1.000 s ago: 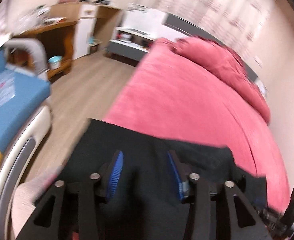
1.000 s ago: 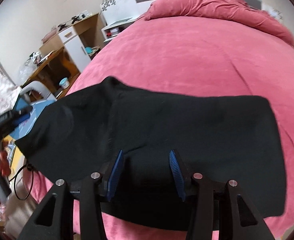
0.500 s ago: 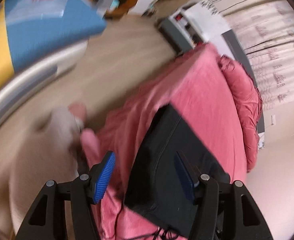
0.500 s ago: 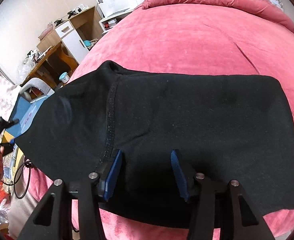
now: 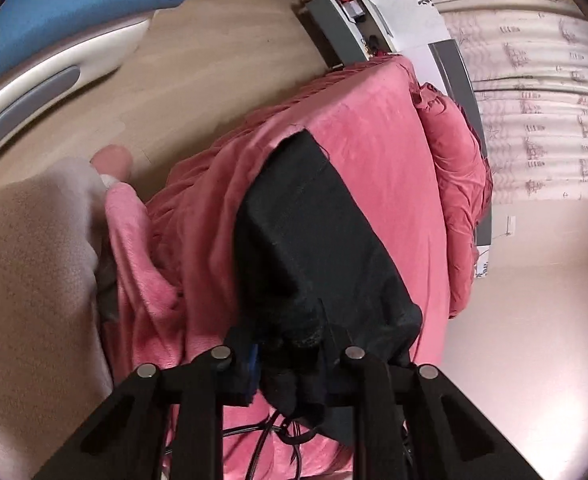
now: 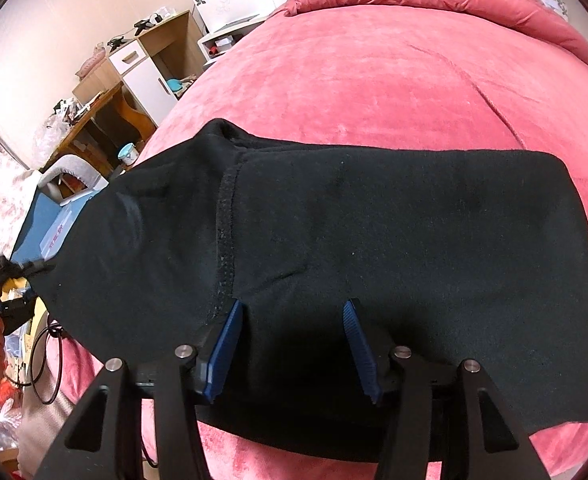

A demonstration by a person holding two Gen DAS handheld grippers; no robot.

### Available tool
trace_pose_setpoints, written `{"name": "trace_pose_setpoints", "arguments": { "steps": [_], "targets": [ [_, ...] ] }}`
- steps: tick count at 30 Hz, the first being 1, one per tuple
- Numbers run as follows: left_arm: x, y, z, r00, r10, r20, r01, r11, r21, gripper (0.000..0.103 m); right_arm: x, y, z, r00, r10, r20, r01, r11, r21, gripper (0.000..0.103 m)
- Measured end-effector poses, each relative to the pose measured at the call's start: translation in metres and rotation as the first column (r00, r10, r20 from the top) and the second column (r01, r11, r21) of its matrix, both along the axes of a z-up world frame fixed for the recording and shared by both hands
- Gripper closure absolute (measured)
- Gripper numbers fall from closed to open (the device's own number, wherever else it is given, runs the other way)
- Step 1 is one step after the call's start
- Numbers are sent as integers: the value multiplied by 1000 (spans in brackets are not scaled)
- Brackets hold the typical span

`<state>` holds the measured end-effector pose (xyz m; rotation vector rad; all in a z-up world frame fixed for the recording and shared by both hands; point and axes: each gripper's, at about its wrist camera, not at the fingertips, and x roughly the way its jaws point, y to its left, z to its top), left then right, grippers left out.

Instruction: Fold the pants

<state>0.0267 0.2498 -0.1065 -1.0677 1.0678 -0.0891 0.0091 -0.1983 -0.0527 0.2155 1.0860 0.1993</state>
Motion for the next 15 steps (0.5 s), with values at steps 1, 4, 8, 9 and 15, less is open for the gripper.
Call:
{"name": "trace_pose_setpoints", "arguments": {
  "steps": [1, 4, 8, 9, 15],
  "targets": [
    [-1, -3, 5, 1000, 5, 23, -6, 1000, 25, 87, 1, 1, -1, 1000, 3, -7, -3, 1000, -5, 48],
    [3, -21, 32, 992, -23, 127, 12, 996, 89, 88, 3, 0, -4, 1000, 3, -24, -3, 1000, -6, 48],
    [6, -52, 80, 951, -104, 291, 65, 988, 142, 88, 4, -3, -4, 999, -10, -34, 11, 1000, 25, 47],
    [7, -57, 89, 941, -123, 315, 78, 985, 151, 88, 4, -3, -4, 999, -11, -34, 12, 1000, 29, 47],
    [16, -89, 125, 888, -175, 425, 130, 983, 131, 89, -2, -9, -1, 999, -25, -34, 28, 996, 79, 46]
  ]
}}
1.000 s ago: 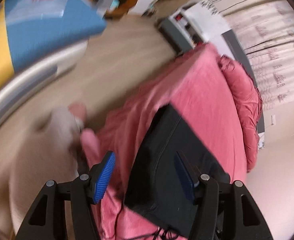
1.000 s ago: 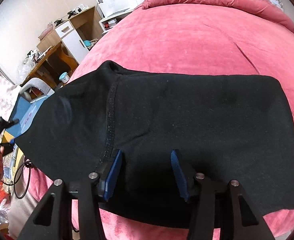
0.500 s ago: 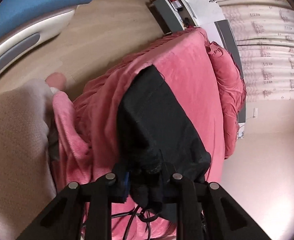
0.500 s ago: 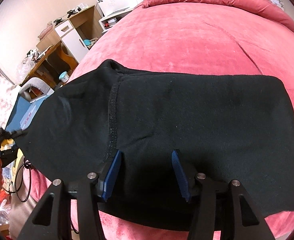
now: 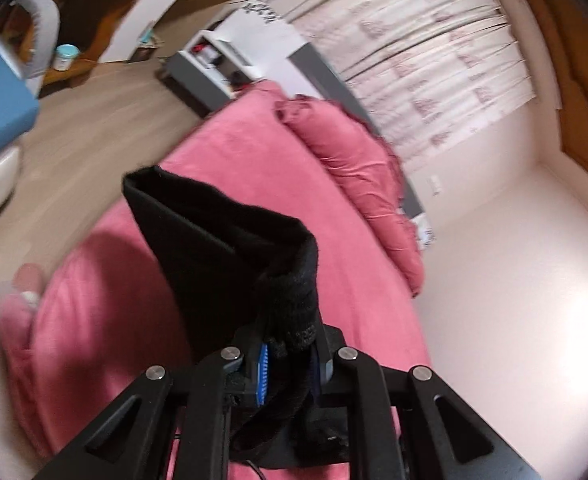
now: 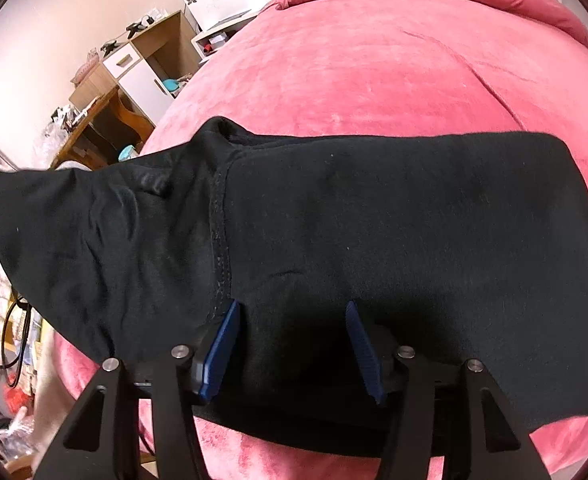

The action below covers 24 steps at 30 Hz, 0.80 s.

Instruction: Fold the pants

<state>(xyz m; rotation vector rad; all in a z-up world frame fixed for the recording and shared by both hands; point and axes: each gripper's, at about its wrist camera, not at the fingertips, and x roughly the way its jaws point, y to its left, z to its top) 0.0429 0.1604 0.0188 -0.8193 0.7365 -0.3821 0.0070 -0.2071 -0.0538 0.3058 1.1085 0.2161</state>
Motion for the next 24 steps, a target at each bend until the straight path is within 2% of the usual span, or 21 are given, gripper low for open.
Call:
{"name": "trace_pose_setpoints", "arguments": {
  "steps": [2, 5, 8, 11, 13, 14, 16, 19, 24],
  "targets": [
    [2, -9, 6, 1000, -20, 17, 19, 1000, 15, 89, -3, -3, 2, 1000, -10, -4, 10, 1000, 29, 46],
    [1, -20, 15, 999, -39, 35, 38, 999, 34, 89, -12, 1, 16, 999, 27, 47, -29, 998, 61, 46],
    [1, -20, 18, 996, -31, 89, 33, 999, -21, 89, -16, 11, 26, 994, 81, 74, -84, 995, 44, 46],
    [-2, -22, 24, 990, -41, 138, 45, 999, -27, 89, -11, 9, 20, 996, 73, 54, -77, 994, 72, 46],
    [-4, -31, 30, 983, -78, 165, 78, 997, 7, 89, -6, 5, 13, 998, 53, 33, -56, 991, 121, 45],
    [-5, -34, 32, 981, -88, 173, 87, 996, 13, 89, -2, 5, 9, 998, 60, 16, -62, 980, 189, 44],
    [-8, -47, 35, 971, -124, 204, 124, 992, 12, 89, 1, 6, 2, 999, 52, -11, -49, 978, 204, 43],
    [-7, -78, 40, 948, -210, 240, 208, 977, 36, 89, 3, 4, 4, 999, 36, -10, -34, 979, 202, 43],
    [-10, -145, 49, 879, -379, 290, 365, 925, 101, 89, -11, -42, 27, 995, -84, 54, 65, 957, 284, 43]
  ]
}}
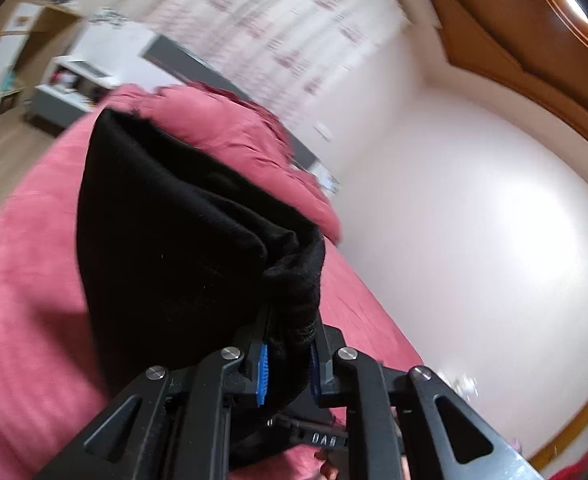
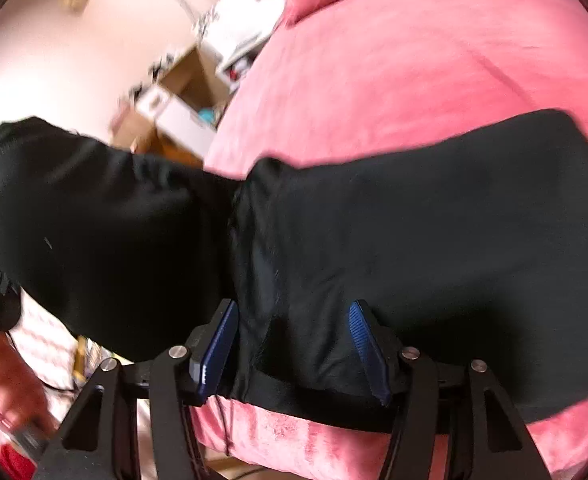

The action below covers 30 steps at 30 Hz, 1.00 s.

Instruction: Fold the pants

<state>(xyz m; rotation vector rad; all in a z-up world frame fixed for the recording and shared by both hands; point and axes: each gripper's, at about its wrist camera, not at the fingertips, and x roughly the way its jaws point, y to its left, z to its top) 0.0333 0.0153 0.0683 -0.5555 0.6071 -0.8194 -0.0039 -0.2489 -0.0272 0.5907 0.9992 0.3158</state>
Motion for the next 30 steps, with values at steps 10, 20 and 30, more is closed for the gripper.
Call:
{"name": "trace_pose_setpoints", "arguments": {
  "steps": [10, 20, 30],
  "targets": [
    [5, -123, -35, 977, -211, -35, 213, 969, 122, 89, -41, -141, 16, 953, -302, -11, 294, 919, 263, 29],
    [3, -213, -82, 930, -355, -95, 366, 873, 323, 89, -55, -178, 0, 934, -354, -48, 345, 858, 381, 22],
    [-20, -272, -112, 896, -437, -82, 409, 740, 533, 87, -20, -172, -13, 981, -175, -87, 192, 941, 277, 17]
  ]
}}
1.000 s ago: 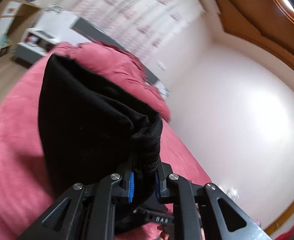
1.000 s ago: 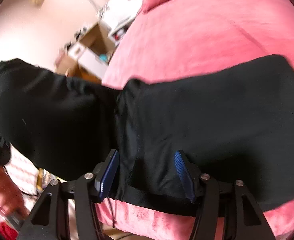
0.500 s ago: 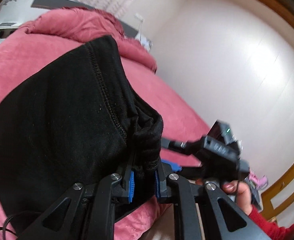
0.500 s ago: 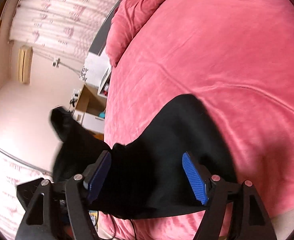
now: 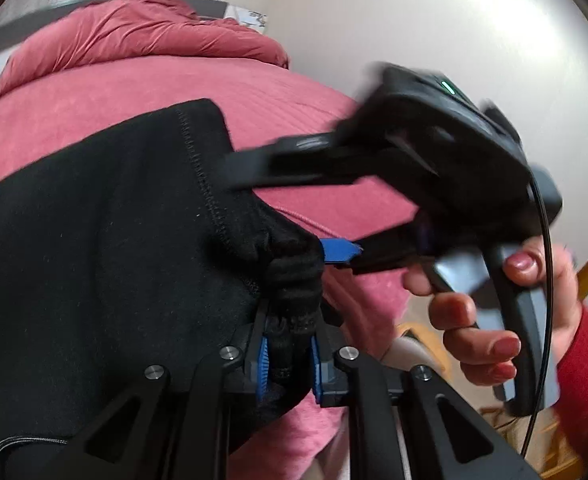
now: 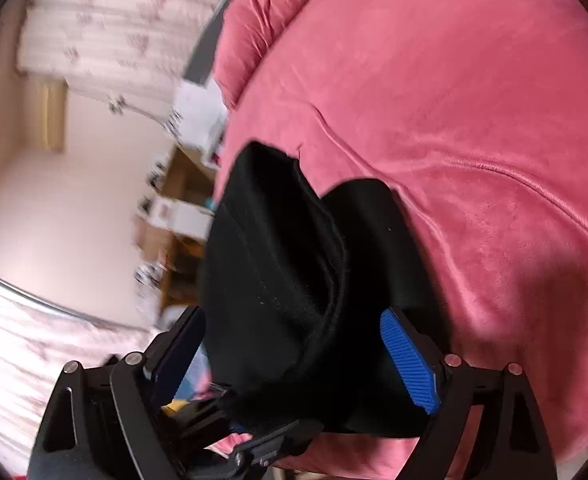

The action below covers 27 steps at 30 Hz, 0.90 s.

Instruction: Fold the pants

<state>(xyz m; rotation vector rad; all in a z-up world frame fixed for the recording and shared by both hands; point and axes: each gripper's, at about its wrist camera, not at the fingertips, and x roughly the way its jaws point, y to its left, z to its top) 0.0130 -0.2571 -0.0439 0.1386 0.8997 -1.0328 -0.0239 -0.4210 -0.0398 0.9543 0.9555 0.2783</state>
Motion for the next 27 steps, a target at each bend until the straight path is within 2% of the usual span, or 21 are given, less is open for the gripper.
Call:
{"name": "trace_pose_setpoints", "arguments": {
  "steps": [1, 2, 3, 4, 7, 9, 12, 15, 16, 17, 18, 20, 23, 25, 27],
  "targets": [
    [-1, 0, -1, 1000, -7, 15, 7, 1000, 7, 86, 6, 8, 0, 999, 36, -12, -37, 998, -47, 35],
    [-9, -3, 0, 999, -17, 39, 16, 1000, 25, 83, 11, 15, 0, 997, 69, -26, -72, 993, -94, 65],
    [-12, -4, 2, 998, -21, 57, 19, 999, 41, 75, 18, 24, -3, 993, 96, -72, -108, 977, -184, 74],
    [-15, -4, 3, 997, -22, 74, 17, 998, 58, 74, 21, 28, -4, 990, 104, -95, -123, 967, -223, 81],
    [-35, 16, 13, 996, -36, 76, 32, 998, 54, 74, 24, 28, -2, 991, 86, -102, -110, 960, -258, 85],
    [-45, 52, 30, 993, 14, 118, -11, 1000, -24, 74, 20, 22, 2, 995, 58, -81, -78, 961, -266, 86],
    [-51, 112, 55, 977, 130, 170, -114, 988, -102, 74, 13, 18, 7, 996, 21, -91, -53, 928, -368, 91],
    [-56, 183, 88, 942, 280, 183, -244, 949, -198, 74, 11, 13, 6, 996, 6, -90, -39, 927, -372, 92],
    [-56, 203, 96, 929, 326, 177, -284, 932, -224, 74, 11, 11, 5, 996, 0, -93, -35, 927, -373, 92],
    [-56, 228, 107, 909, 380, 169, -332, 908, -254, 74, 11, 11, 6, 995, -5, -96, -33, 921, -388, 97],
    [-53, 249, 116, 888, 432, 161, -378, 882, -282, 74, 12, 11, 7, 994, -16, -110, -33, 900, -434, 102],
    [-57, 289, 141, 836, 520, 176, -454, 835, -310, 74, 14, 5, 6, 992, -27, -122, -34, 881, -472, 103],
    [-70, 327, 162, 760, 619, 198, -540, 771, -337, 74, 10, -5, 7, 990, -52, -130, -10, 899, -438, 103],
    [-76, 341, 163, 749, 637, 181, -561, 756, -337, 74, 7, 2, 16, 994, -26, -106, -20, 911, -413, 100],
    [-79, 343, 155, 755, 628, 188, -559, 767, -316, 74, 1, 18, 28, 998, 23, -57, -42, 932, -360, 96]
  ]
}}
